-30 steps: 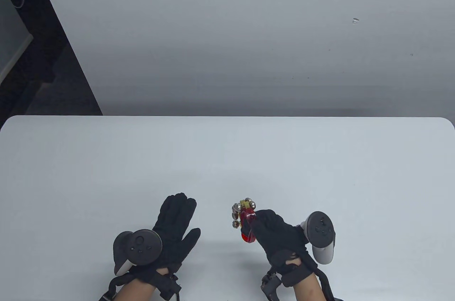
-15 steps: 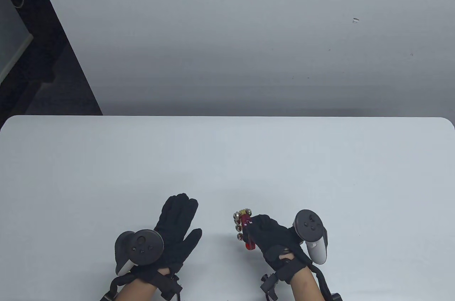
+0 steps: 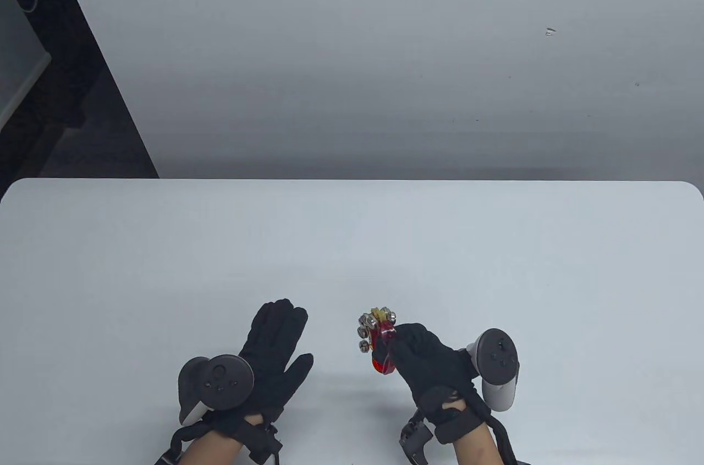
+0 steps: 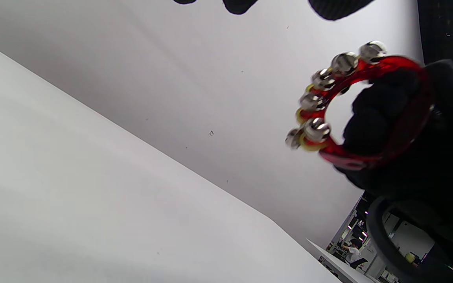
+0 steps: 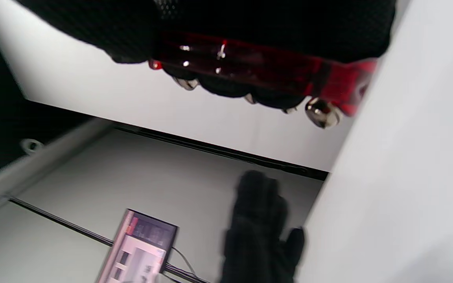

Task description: Shake a handbell

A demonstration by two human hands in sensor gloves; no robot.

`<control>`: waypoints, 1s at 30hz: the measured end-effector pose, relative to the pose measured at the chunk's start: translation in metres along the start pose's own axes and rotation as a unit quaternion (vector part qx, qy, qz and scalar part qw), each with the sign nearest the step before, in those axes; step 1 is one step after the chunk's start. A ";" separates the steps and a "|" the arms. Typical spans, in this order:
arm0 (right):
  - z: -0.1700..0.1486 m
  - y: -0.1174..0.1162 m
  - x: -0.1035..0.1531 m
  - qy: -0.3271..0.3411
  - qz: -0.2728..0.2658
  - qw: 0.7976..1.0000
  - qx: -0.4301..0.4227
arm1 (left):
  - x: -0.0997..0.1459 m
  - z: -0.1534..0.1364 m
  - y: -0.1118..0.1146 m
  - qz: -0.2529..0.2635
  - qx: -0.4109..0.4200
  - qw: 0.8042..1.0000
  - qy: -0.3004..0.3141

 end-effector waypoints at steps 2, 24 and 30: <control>-0.018 0.005 0.000 -0.042 -0.006 0.999 0.020 | 0.000 0.001 0.001 -0.001 -0.002 1.000 0.001; 0.020 -0.002 0.002 0.032 0.014 0.999 0.017 | -0.001 0.004 0.002 -0.004 -0.008 1.000 0.008; -0.009 0.005 -0.002 -0.033 0.003 0.999 0.007 | -0.003 0.007 0.005 -0.007 -0.013 1.000 0.012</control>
Point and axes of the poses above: the tracker on the back of each hand, its own z axis roughly to the thumb side, its own x axis roughly from the fingertips to the wrist, y = z × x, the point moved 3 cm from there along -x, roughly from the wrist to the fingertips, and after that the axes turned 12 degrees about -x, right-handed, at the moved point
